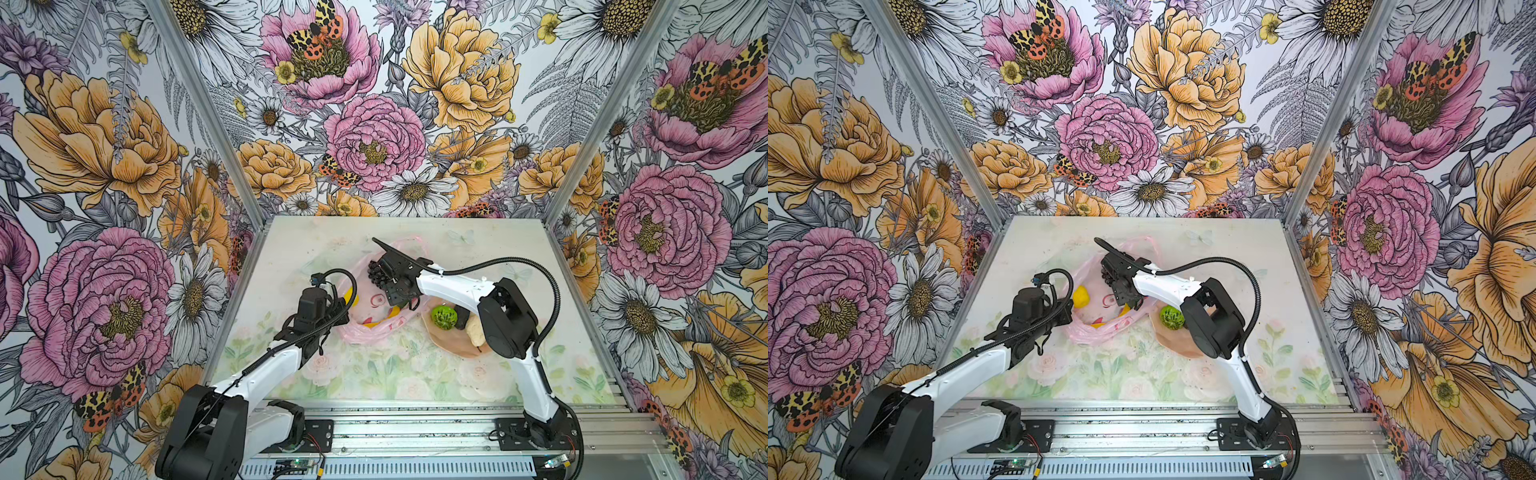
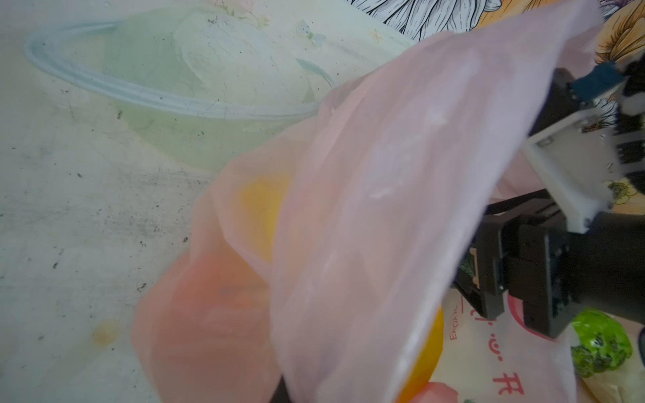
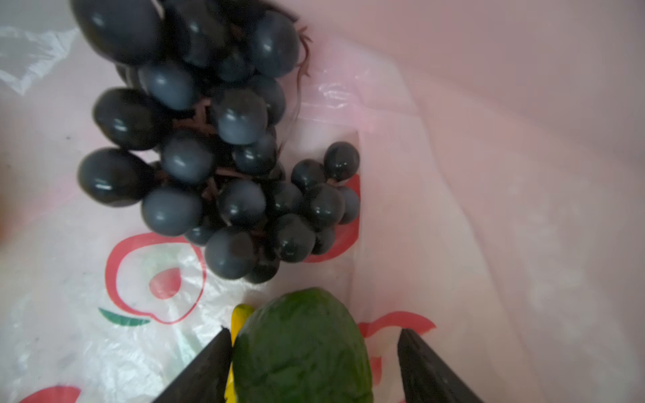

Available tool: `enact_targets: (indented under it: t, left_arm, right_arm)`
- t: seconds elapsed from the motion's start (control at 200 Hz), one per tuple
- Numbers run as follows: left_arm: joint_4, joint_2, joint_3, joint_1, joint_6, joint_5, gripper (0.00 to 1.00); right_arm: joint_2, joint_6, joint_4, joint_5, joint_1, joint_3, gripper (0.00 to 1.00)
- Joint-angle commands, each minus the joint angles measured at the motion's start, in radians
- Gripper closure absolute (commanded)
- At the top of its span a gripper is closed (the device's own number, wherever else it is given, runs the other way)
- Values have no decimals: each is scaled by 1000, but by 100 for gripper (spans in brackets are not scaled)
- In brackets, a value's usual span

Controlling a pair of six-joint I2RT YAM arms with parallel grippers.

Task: Take fruits out of the plastic bag
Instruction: Pick up the fruit from the plastic bag.

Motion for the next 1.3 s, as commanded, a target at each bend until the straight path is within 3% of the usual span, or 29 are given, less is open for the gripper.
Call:
enact_targets:
  t: [0.0,0.375,1.291]
  left_arm:
    - [10,-7,-9,3,-4,-15,100]
    - [10,2,-6,-1,-2,-17,100]
    - [-9,22,11,0,2,-16,100]
  right_arm:
    - [39,-3,-1,-22,2,38,25]
    - [46,-16,-1,-45,11,74,45]
    - [-172,-55,2,-91,100,80,47]
